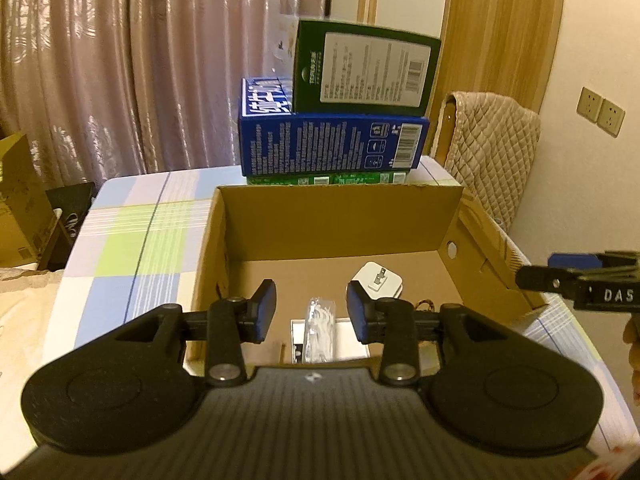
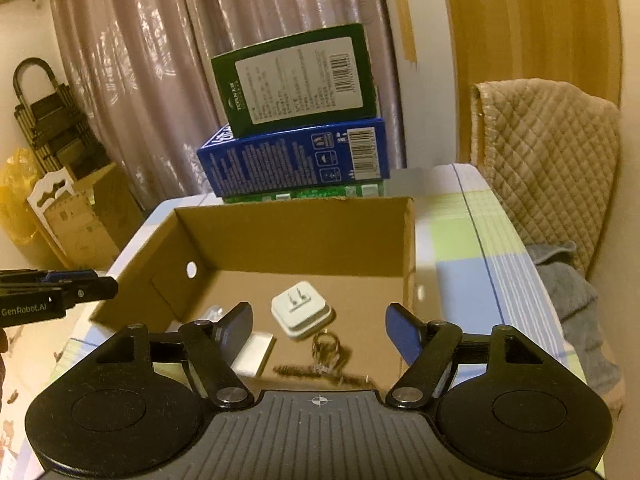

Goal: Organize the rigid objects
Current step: 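Move both grippers back from the box to the items on the table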

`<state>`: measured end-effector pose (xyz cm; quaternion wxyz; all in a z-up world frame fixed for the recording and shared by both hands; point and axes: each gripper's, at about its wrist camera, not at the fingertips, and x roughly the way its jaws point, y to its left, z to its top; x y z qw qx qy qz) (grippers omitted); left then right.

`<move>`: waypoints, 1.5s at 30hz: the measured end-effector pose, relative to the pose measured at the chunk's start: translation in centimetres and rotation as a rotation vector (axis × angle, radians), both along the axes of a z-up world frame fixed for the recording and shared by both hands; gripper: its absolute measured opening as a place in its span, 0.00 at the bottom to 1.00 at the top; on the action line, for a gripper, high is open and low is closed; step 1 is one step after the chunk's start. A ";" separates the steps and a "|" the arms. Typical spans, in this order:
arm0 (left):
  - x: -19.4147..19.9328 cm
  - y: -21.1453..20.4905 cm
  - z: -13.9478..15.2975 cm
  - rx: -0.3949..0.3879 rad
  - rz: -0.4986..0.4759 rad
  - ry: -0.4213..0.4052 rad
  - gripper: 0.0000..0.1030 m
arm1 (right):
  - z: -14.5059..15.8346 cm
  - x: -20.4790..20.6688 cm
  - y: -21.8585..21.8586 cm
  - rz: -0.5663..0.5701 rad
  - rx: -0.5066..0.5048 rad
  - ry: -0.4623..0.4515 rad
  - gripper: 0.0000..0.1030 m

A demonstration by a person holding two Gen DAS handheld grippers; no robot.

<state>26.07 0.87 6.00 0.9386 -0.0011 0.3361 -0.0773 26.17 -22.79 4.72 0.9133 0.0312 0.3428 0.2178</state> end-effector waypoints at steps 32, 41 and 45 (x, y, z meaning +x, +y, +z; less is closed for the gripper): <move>-22.2 2.7 0.2 0.025 0.118 0.042 0.50 | 0.2 -21.7 -2.3 0.042 -0.013 0.078 0.69; -23.3 2.5 -0.5 0.028 0.111 0.068 0.50 | 0.1 -22.5 -2.2 0.054 -0.011 0.080 0.69; -23.2 2.3 -0.7 0.030 0.106 0.072 0.50 | 0.0 -22.6 -2.2 0.053 -0.012 0.086 0.69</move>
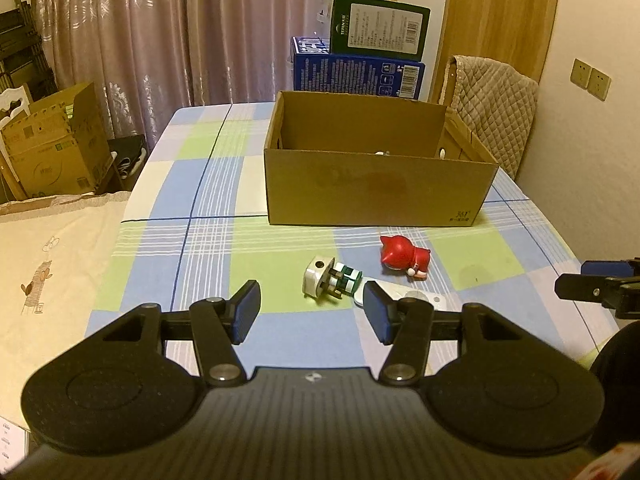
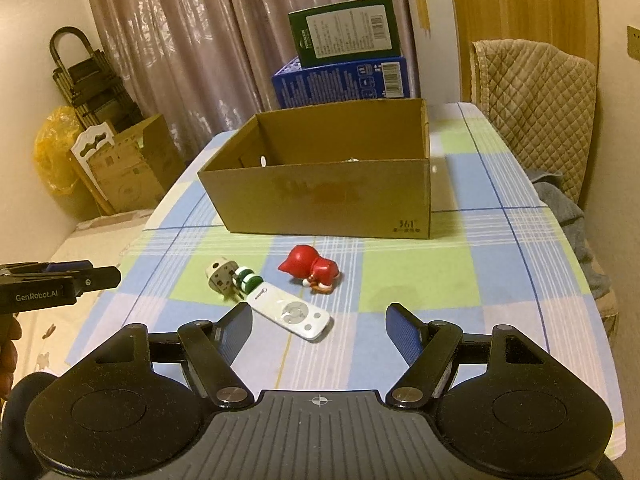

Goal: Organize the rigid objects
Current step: 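Move both grippers back from the box to the items on the table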

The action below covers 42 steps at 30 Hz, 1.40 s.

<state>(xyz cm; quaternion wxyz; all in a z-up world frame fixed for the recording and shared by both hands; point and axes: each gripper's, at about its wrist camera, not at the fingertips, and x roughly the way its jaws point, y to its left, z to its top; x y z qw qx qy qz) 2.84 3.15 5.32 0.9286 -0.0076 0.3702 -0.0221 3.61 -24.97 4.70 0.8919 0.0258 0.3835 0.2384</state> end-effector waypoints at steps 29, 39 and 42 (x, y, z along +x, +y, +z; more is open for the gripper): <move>4.0 0.1 -3.3 0.052 -0.117 0.064 0.51 | -3.9 1.6 3.4 0.190 -0.167 -0.020 0.69; 8.1 0.5 -6.6 0.075 -0.233 0.093 0.52 | -8.6 4.6 7.8 0.423 -0.277 -0.054 0.69; 9.1 0.5 -7.7 0.078 -0.267 0.098 0.53 | -9.8 5.9 8.6 0.450 -0.284 -0.039 0.69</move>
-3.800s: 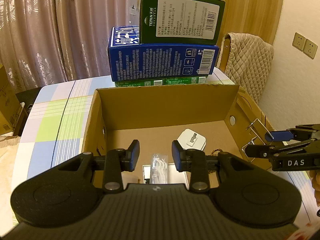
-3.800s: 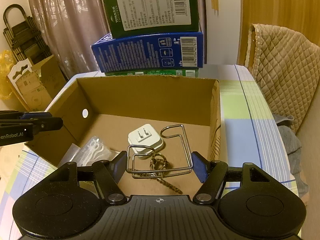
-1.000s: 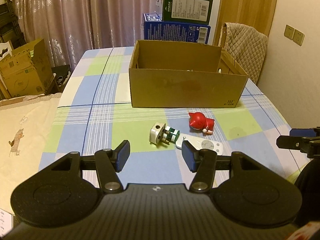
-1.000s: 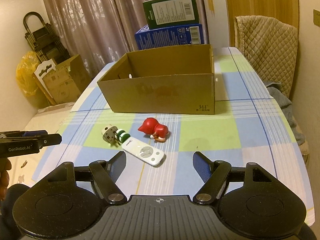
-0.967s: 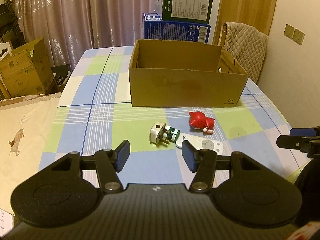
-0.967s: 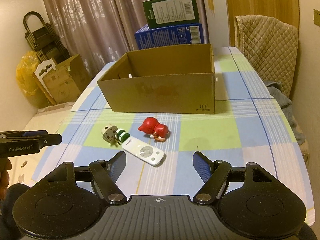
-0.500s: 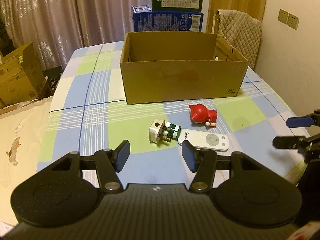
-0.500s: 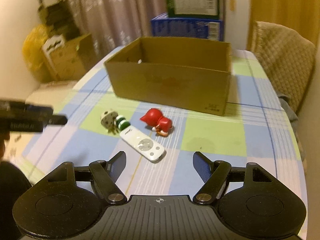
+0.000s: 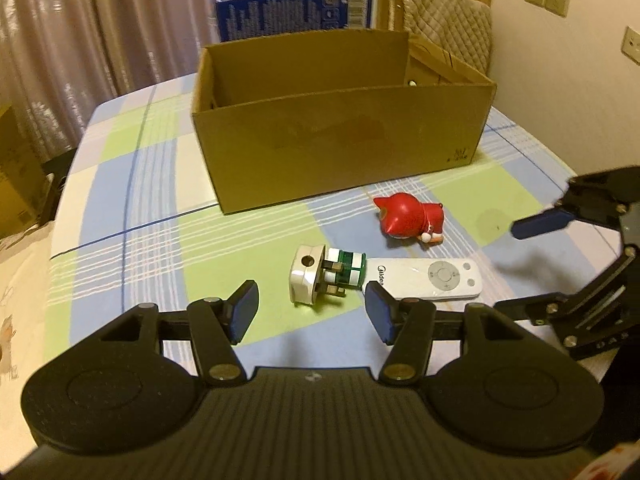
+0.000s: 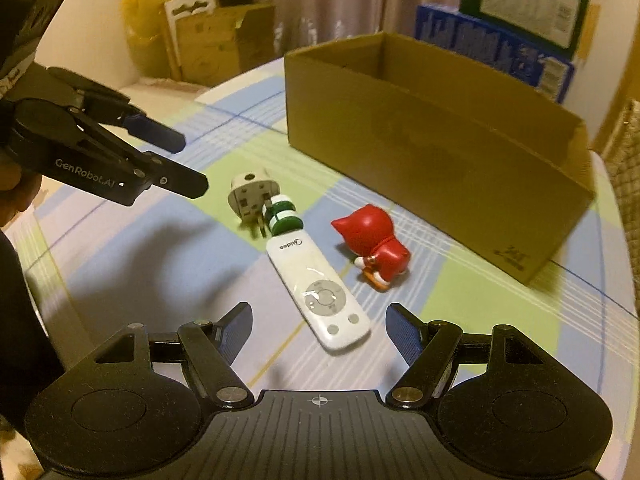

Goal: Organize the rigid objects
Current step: 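Move both grippers back from the box to the items on the table, then close right gripper on the white Midea remote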

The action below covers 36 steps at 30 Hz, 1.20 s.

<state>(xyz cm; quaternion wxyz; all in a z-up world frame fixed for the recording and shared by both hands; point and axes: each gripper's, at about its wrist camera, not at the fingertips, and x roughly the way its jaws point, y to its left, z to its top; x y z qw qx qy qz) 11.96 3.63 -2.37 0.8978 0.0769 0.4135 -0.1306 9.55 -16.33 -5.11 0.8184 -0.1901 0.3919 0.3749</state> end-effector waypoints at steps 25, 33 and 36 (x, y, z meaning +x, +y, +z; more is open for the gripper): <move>3.6 -0.7 -4.7 -0.007 -0.066 0.050 0.54 | -4.9 4.6 3.1 0.074 -0.038 0.086 0.37; 3.7 -0.8 -5.6 0.017 -0.069 0.028 0.53 | -5.0 2.0 0.2 -0.112 -0.045 0.075 0.37; 3.9 -1.0 -5.9 0.021 -0.080 0.028 0.48 | -5.0 1.6 -0.3 -0.149 -0.033 0.070 0.37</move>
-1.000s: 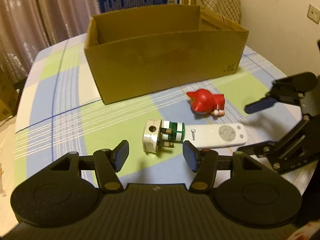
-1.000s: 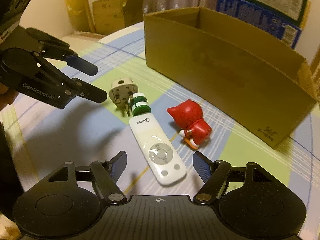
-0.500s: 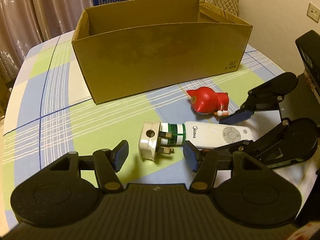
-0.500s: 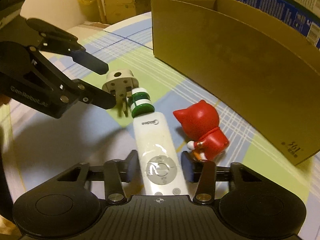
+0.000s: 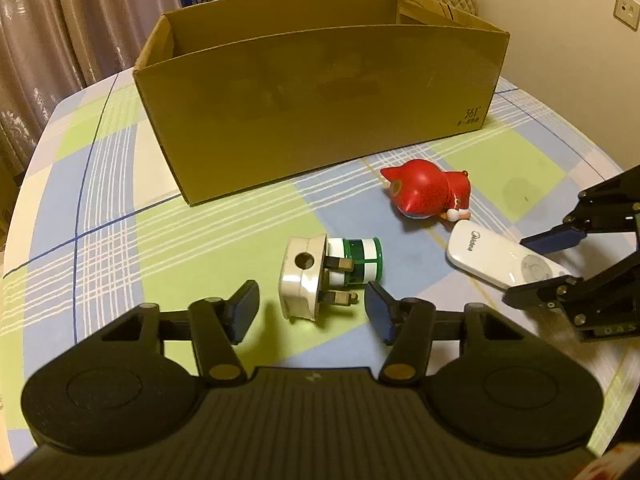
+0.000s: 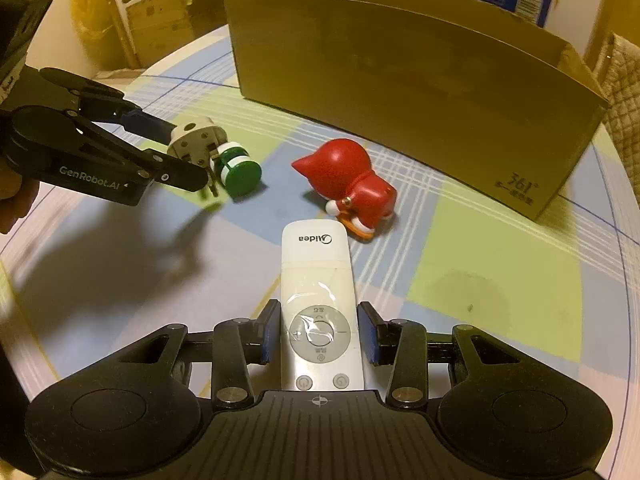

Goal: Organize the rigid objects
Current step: 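Close right gripper on the white Midea remote, then close left gripper on the white plug adapter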

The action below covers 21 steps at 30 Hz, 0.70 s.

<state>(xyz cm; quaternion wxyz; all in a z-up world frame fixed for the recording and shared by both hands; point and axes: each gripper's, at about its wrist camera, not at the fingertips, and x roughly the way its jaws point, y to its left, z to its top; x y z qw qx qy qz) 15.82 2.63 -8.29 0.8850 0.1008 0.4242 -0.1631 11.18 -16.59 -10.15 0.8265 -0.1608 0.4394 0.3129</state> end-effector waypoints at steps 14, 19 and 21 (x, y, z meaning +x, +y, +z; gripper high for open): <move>-0.7 -0.3 0.3 0.007 0.115 0.043 0.32 | -0.1 -0.4 -0.4 -0.044 0.011 0.003 0.37; -2.6 -1.1 0.4 -0.012 0.160 0.055 0.32 | 0.0 -0.8 -1.4 -0.109 -0.001 -0.003 0.37; -3.3 -1.5 0.2 -0.018 0.169 0.054 0.32 | 0.0 -1.0 -1.7 -0.122 0.000 -0.008 0.37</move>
